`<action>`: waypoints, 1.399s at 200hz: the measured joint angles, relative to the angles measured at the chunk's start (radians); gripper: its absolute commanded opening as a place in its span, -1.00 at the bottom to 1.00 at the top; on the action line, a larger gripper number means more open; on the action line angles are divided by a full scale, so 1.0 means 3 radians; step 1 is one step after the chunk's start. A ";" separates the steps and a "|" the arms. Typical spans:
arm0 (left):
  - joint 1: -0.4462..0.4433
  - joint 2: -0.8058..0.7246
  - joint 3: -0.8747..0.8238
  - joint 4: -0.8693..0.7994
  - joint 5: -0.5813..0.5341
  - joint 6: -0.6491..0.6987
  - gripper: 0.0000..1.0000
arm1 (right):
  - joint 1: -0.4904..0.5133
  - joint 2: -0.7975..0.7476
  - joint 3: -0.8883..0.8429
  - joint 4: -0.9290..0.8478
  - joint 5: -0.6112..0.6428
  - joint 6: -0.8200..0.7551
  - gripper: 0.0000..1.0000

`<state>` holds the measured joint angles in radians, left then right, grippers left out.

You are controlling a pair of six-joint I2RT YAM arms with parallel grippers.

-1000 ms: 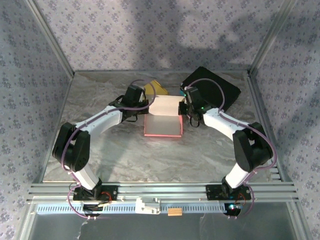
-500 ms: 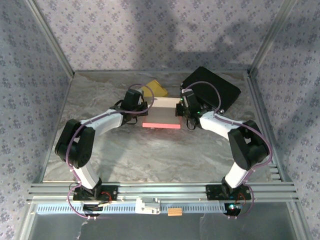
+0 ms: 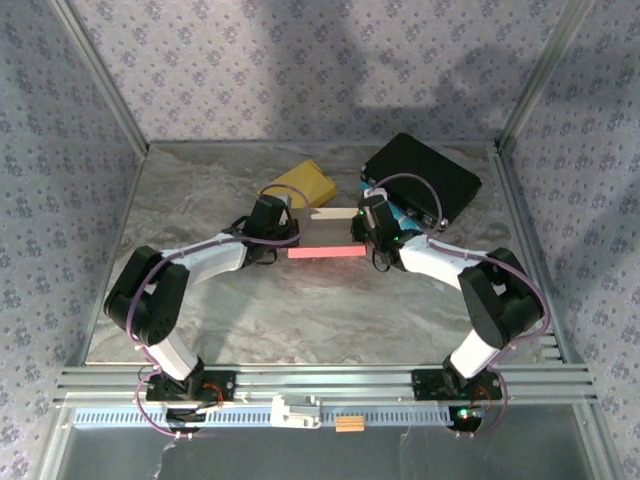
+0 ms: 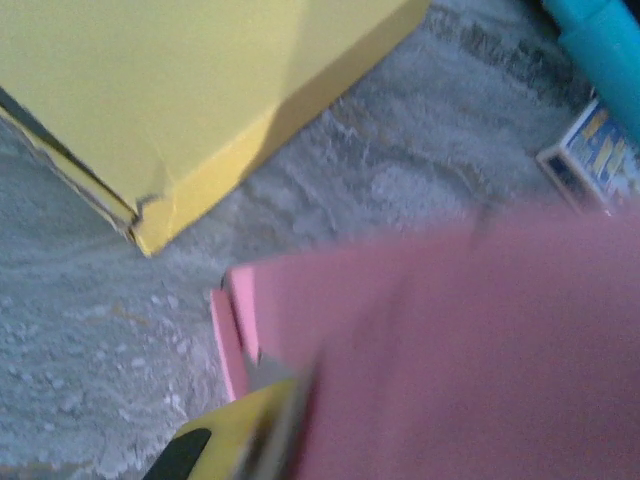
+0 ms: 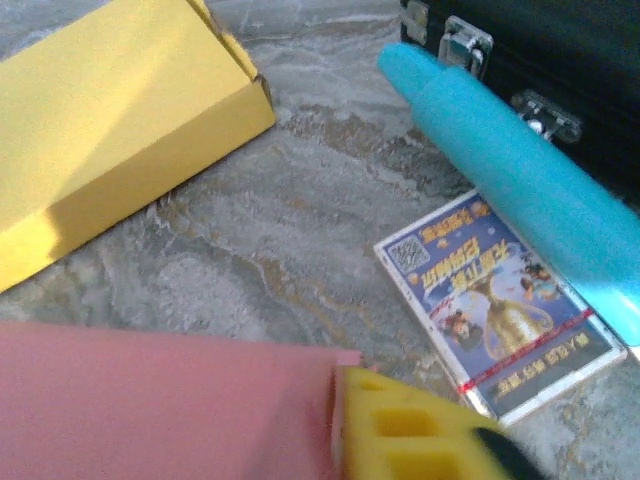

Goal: Fold the paper box

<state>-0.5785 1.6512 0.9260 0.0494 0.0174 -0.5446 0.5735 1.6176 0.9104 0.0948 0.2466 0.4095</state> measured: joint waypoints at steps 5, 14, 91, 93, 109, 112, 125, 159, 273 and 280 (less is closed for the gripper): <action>-0.0004 0.0000 -0.0001 -0.0019 0.0001 0.0000 -1.00 | 0.0010 -0.0018 0.0000 -0.0055 -0.0014 0.0041 -0.36; -0.0015 0.0000 -0.0001 -0.0033 0.0000 0.0001 -1.00 | 0.0022 -0.0055 0.0000 -0.0159 -0.0037 0.0080 -0.26; -0.0080 0.0034 0.0003 -0.0106 -0.0064 0.0001 -1.00 | 0.0106 -0.0792 -0.0097 -0.0858 -0.0267 0.0821 0.21; -0.0083 0.0038 0.0003 -0.0106 -0.0064 0.0001 -1.00 | 0.0111 -0.0800 -0.0098 -0.0876 -0.0275 0.0843 0.22; -0.0092 0.0070 0.0024 -0.0131 -0.0065 0.0001 -1.00 | 0.0155 -0.0853 -0.0108 -0.0966 -0.0300 0.0950 0.23; -0.0098 0.0076 0.0028 -0.0132 -0.0065 0.0001 -1.00 | 0.0167 -0.0866 -0.0113 -0.0984 -0.0309 0.0971 0.23; -0.0102 0.0092 0.0043 -0.0153 -0.0065 0.0001 -1.00 | 0.0216 -0.0931 -0.0161 -0.1034 -0.0350 0.1053 0.26; -0.0106 0.0094 0.0046 -0.0163 -0.0088 0.0000 -1.00 | 0.0326 -0.1111 -0.0253 -0.1176 -0.0403 0.1259 0.27; -0.0111 0.0095 0.0048 -0.0200 -0.0088 0.0000 -1.00 | -0.0464 -0.1134 0.0876 -0.2093 -0.0787 0.1890 0.24; -0.0111 0.0095 0.0052 -0.0211 -0.0088 0.0000 -1.00 | -0.0571 -0.0988 0.1002 -0.2171 -0.0868 0.1923 0.23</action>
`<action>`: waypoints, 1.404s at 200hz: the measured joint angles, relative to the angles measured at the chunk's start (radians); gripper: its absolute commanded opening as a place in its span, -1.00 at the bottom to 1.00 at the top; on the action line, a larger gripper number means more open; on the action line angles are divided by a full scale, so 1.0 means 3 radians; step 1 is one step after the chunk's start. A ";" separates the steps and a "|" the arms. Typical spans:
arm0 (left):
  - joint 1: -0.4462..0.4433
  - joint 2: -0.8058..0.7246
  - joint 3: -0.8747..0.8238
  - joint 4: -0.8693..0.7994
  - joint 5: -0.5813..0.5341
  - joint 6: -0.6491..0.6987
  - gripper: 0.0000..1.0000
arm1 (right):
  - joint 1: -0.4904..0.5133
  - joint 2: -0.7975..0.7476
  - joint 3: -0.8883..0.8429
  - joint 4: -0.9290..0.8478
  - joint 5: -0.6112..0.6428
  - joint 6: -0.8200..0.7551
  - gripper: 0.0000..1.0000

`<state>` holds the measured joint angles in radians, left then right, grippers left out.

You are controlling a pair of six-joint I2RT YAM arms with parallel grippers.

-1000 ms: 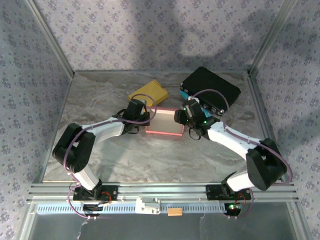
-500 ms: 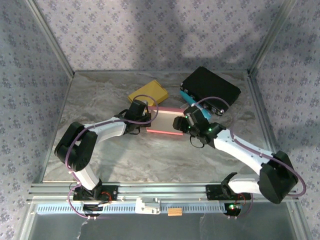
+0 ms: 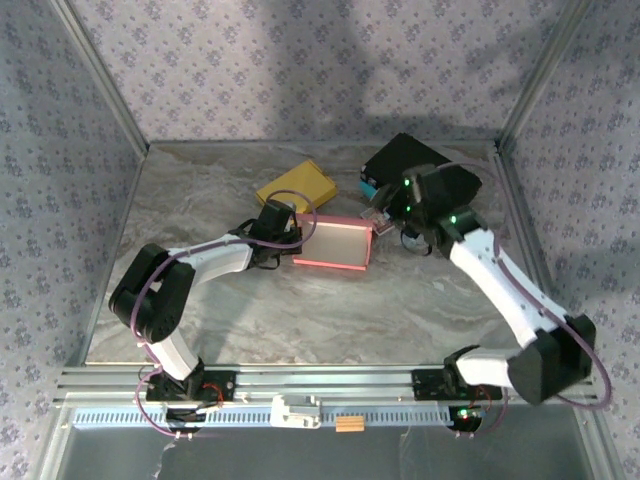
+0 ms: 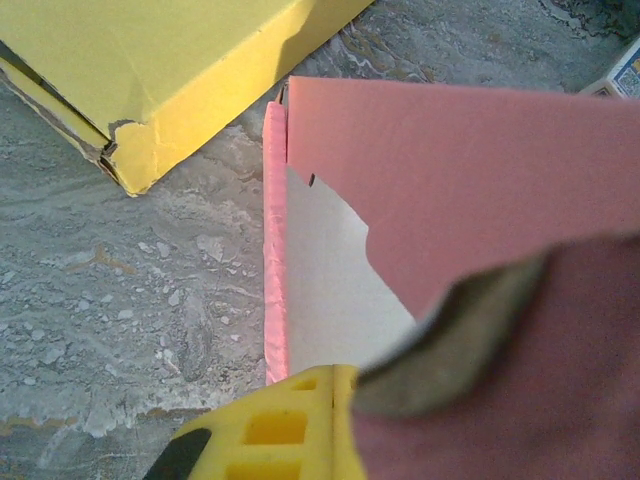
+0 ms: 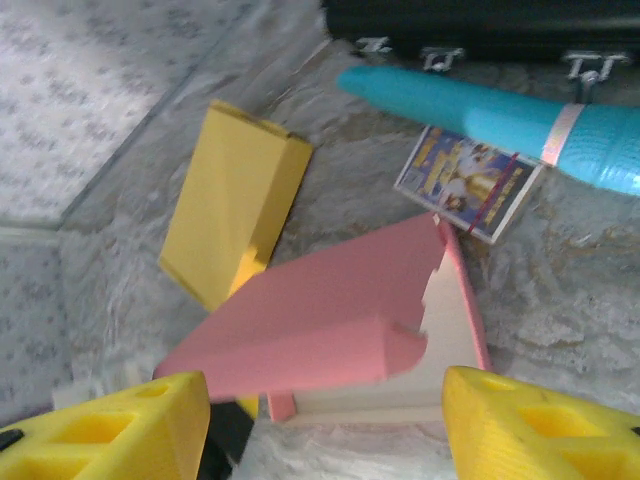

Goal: Fold the paper box

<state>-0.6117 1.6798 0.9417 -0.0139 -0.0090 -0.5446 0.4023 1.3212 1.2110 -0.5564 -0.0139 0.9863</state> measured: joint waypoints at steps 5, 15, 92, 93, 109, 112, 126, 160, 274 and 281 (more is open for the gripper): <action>0.0000 0.0000 0.0004 -0.0004 0.0000 0.0000 -1.00 | -0.0066 0.0122 0.0094 -0.0056 -0.0065 0.0008 0.22; 0.0000 0.0000 0.0014 -0.0023 0.0000 0.0000 -1.00 | -0.0160 0.0369 0.0275 -0.0159 -0.0183 0.0010 0.21; 0.0000 0.0003 0.0037 -0.0042 0.0000 0.0000 -1.00 | -0.0289 0.1574 0.1064 -0.0768 -0.0731 -0.0308 -0.03; 0.0000 0.0004 0.0038 -0.0041 0.0000 0.0000 -1.00 | -0.0289 0.1578 0.1064 -0.0772 -0.0732 -0.0309 -0.04; -0.0001 0.0015 0.0043 -0.0042 0.0000 0.0000 -1.00 | -0.0286 0.1634 0.1063 -0.0835 -0.0760 -0.0388 -0.14; 0.0000 0.0018 0.0043 -0.0041 0.0001 0.0000 -1.00 | -0.0286 0.1642 0.1063 -0.0841 -0.0771 -0.0388 -0.15; -0.0001 0.0020 0.0043 -0.0043 0.0000 0.0000 -1.00 | -0.0281 0.1666 0.1057 -0.0842 -0.0800 -0.0426 -0.25; -0.0020 0.0025 0.0043 -0.0043 0.0001 0.0000 -1.00 | -0.0237 0.1736 0.1052 -0.0843 -0.0819 -0.0501 -0.41; -0.0080 -0.0013 0.0029 -0.0137 0.0075 -0.0078 -0.64 | -0.0197 0.1783 0.0771 -0.0730 -0.0819 -0.0561 -0.54; -0.0097 -0.0042 0.0009 -0.0153 0.0079 -0.0095 -0.55 | -0.0197 0.1787 0.0753 -0.0722 -0.0819 -0.0562 -0.54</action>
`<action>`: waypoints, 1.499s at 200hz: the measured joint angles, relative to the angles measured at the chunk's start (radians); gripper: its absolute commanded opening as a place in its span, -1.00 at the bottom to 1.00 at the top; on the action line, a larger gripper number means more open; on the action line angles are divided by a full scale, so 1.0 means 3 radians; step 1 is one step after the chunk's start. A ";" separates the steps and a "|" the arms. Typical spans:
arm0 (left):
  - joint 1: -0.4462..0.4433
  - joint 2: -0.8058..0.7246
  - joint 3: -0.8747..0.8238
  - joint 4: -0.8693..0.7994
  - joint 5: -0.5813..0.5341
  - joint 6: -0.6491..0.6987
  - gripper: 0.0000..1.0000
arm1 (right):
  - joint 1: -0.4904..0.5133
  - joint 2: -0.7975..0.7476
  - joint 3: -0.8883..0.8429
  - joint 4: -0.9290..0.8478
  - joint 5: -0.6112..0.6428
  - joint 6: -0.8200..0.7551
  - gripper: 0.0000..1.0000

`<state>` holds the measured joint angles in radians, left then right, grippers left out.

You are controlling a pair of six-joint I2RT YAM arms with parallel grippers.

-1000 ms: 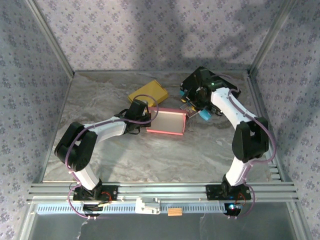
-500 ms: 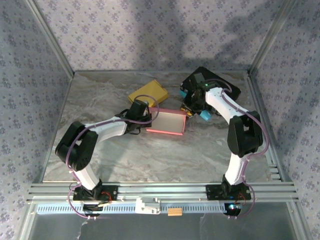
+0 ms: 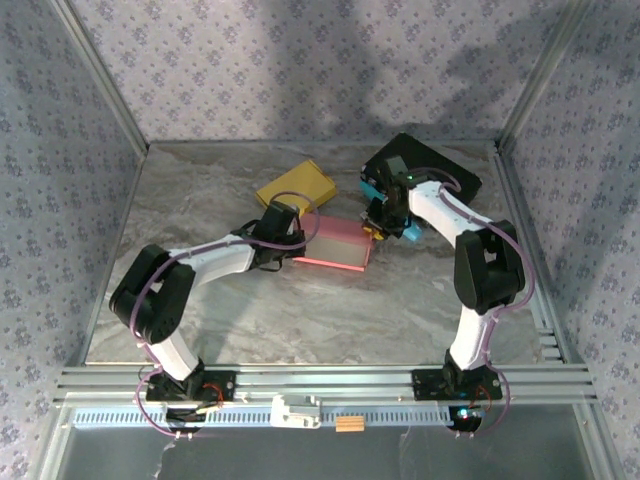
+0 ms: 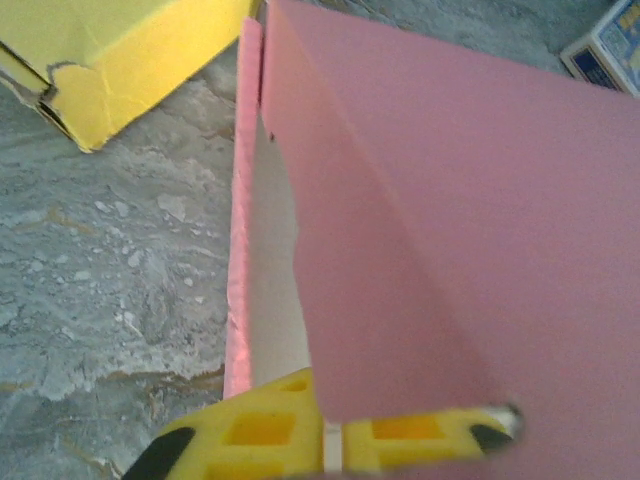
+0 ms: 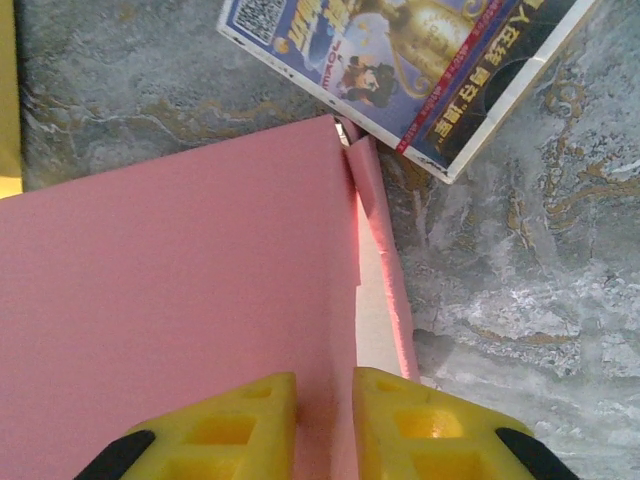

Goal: Fold the paper box

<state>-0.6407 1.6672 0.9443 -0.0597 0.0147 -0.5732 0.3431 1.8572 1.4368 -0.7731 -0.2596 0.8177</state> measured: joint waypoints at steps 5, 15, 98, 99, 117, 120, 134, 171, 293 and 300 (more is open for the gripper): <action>-0.0011 -0.0031 -0.0019 -0.0015 -0.0004 -0.0022 -0.50 | 0.0003 0.0004 -0.0008 0.0001 0.0001 0.0000 -0.54; -0.0037 -0.0112 -0.0066 -0.0064 0.0001 -0.0043 -0.43 | 0.0009 0.0014 -0.0015 0.0014 0.0001 -0.0001 -0.55; -0.0198 -0.1260 -0.0556 -0.0617 0.0304 -0.0510 -0.11 | 0.0052 0.0067 -0.0032 0.0057 0.0032 -0.0103 -0.57; -0.0196 -0.1280 -0.0549 -0.0638 0.0314 -0.0528 -0.11 | 0.0052 0.0067 -0.0032 0.0057 0.0032 -0.0103 -0.57; -0.0036 -0.1423 -0.0284 -0.1005 0.0445 -0.0600 -0.09 | 0.0062 0.0067 -0.0032 0.0055 0.0058 -0.0158 -0.56; 0.0004 -0.1422 -0.0214 -0.1064 0.0487 -0.0604 -0.09 | 0.0064 0.0067 -0.0032 0.0055 0.0062 -0.0163 -0.56; 0.0294 -0.1292 0.0215 -0.1302 0.0638 -0.0626 -0.09 | 0.0065 0.0067 -0.0032 0.0048 0.0085 -0.0203 -0.52; 0.0786 -0.0266 0.1539 -0.1823 0.0971 -0.0430 -0.09 | 0.0071 0.0067 -0.0033 0.0041 0.0128 -0.0319 -0.45; 0.0649 0.1188 0.2111 -0.2252 0.1226 -0.0042 -0.24 | 0.0071 0.0189 -0.0033 0.0048 0.0112 -0.0490 -0.43; 0.0626 0.1188 0.2068 -0.2230 0.1223 -0.0041 -0.28 | 0.0071 0.0192 -0.0038 0.0053 0.0112 -0.0496 -0.44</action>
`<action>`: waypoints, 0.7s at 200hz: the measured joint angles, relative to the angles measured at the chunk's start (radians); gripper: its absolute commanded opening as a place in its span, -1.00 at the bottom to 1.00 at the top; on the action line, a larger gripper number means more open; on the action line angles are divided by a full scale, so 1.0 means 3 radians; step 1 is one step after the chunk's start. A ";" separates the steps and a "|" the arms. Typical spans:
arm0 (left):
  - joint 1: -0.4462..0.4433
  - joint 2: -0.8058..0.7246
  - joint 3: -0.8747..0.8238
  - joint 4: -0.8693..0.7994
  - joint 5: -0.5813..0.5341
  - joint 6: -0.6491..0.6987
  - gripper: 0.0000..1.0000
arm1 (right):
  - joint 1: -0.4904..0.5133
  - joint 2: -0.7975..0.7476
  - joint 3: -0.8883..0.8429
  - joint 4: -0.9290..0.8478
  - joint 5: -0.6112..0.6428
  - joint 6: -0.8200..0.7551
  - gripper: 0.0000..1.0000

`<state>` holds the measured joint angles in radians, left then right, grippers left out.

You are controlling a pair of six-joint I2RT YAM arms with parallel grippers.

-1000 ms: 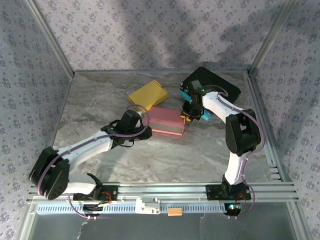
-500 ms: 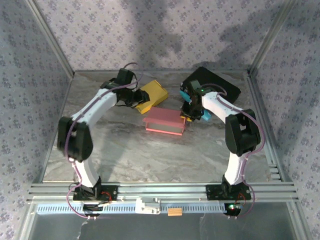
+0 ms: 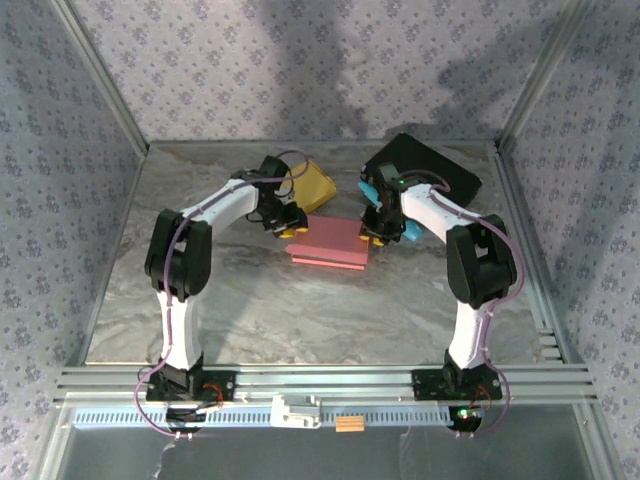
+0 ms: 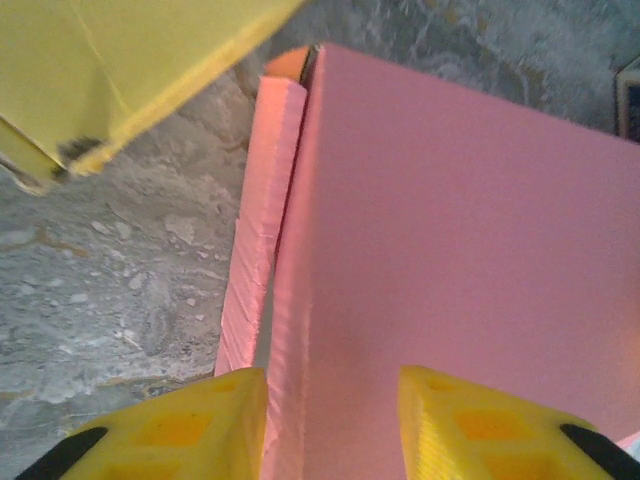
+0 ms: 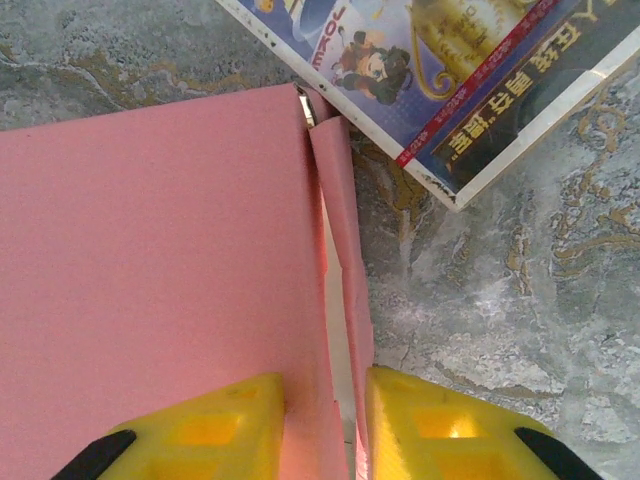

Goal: Fold the paper box

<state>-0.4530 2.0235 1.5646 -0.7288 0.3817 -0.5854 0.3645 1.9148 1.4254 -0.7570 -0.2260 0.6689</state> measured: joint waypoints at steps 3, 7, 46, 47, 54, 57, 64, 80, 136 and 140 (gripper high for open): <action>-0.0008 0.0000 -0.0015 0.0006 -0.0001 0.0001 -0.29 | 0.0000 0.0000 -0.0003 0.0004 -0.0001 -0.0003 -0.44; -0.0022 0.0000 -0.0036 0.0014 -0.0001 -0.0001 -0.30 | 0.0000 0.0000 -0.0008 0.0008 -0.0001 -0.0005 -0.44; -0.0093 -0.0093 -0.0282 0.0098 -0.0028 -0.0009 -0.41 | 0.0000 0.0000 -0.0097 0.0020 0.0000 -0.0027 -0.45; -0.0093 -0.0095 -0.0286 0.0098 -0.0029 -0.0006 -0.41 | 0.0000 0.0000 -0.0099 0.0022 0.0000 -0.0027 -0.45; -0.0100 -0.0125 -0.0320 0.0103 -0.0038 -0.0005 -0.41 | 0.0000 0.0000 -0.0114 0.0020 0.0001 -0.0029 -0.45; -0.0107 -0.0135 -0.0332 0.0102 -0.0046 -0.0005 -0.41 | 0.0000 0.0000 -0.0120 0.0019 0.0001 -0.0029 -0.44; -0.0108 -0.0158 -0.0355 0.0100 -0.0055 -0.0006 -0.41 | 0.0000 0.0000 -0.0131 0.0019 0.0003 -0.0031 -0.42; -0.0127 -0.0200 -0.0385 0.0094 -0.0117 0.0001 -0.28 | 0.0000 -0.0001 -0.0154 0.0020 0.0005 -0.0051 -0.30; -0.0155 -0.0422 -0.0454 0.0075 -0.0214 0.0048 -0.11 | -0.0001 -0.0029 -0.0264 0.0067 -0.0022 -0.0292 -0.09; -0.0155 -0.0422 -0.0454 0.0078 -0.0212 0.0058 -0.11 | -0.0001 -0.0031 -0.0267 0.0071 -0.0025 -0.0308 -0.09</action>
<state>-0.4995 1.8969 1.4284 -0.7055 0.3180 -0.5678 0.3641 1.9057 1.3453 -0.7357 -0.2337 0.5766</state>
